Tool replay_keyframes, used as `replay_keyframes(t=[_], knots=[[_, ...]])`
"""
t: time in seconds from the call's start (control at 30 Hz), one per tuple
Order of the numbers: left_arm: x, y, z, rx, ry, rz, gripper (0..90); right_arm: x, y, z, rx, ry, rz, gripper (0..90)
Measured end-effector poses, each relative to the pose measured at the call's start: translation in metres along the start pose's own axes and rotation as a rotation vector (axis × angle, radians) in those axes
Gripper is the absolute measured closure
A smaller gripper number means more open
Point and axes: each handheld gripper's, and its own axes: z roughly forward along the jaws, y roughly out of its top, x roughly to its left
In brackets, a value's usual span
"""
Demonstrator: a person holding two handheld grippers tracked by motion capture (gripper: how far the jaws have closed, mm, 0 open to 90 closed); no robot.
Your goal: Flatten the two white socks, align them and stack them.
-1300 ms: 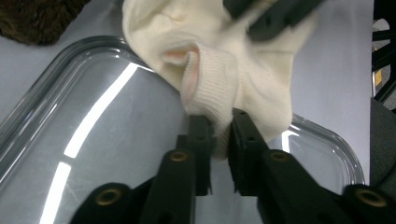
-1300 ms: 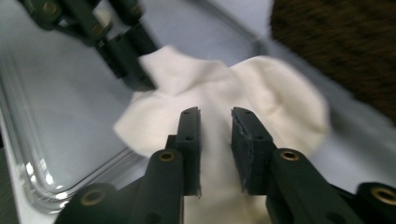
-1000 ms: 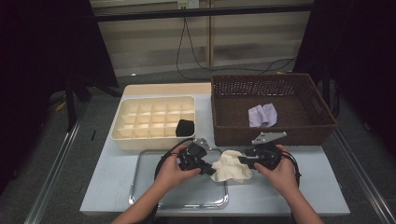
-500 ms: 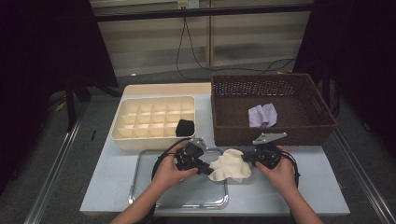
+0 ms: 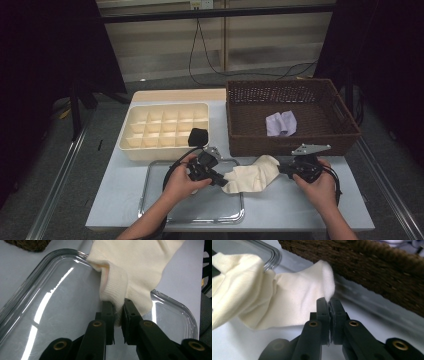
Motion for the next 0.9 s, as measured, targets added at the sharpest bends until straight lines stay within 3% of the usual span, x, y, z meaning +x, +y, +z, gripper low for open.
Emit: replay_keyframes(t=[0.27, 0.3, 0.37, 0.4, 0.53, 0.67, 0.8, 0.9], knots=[[0.002, 0.0, -0.002, 0.013, -0.002, -0.002, 80.8, -0.008, -0.009, -0.008, 0.014, -0.019, 0.023, 87.2], [0.003, 0.0, -0.002, 0.011, -0.01, -0.005, 80.5, -0.008, -0.009, -0.009, -0.001, -0.022, 0.026, 81.2], [0.003, 0.0, -0.002, 0.015, -0.01, -0.004, 80.4, -0.007, -0.008, -0.01, -0.003, -0.03, 0.022, 80.2], [0.003, -0.001, -0.002, 0.012, -0.012, -0.007, 80.4, -0.004, -0.004, -0.011, -0.023, -0.036, 0.011, 72.9], [0.002, -0.001, -0.002, 0.012, -0.013, -0.01, 80.2, 0.002, 0.001, -0.013, -0.034, -0.045, -0.018, 67.4], [0.003, -0.001, -0.002, 0.018, -0.014, -0.011, 80.0, 0.016, 0.008, -0.004, -0.033, -0.014, -0.083, 62.4], [0.003, -0.002, -0.003, 0.016, -0.013, -0.015, 79.8, 0.022, 0.009, 0.005, -0.028, 0.01, -0.097, 63.4], [0.003, -0.003, -0.003, 0.016, -0.015, -0.019, 79.3, 0.026, 0.007, 0.02, 0.014, 0.022, -0.114, 65.3]])
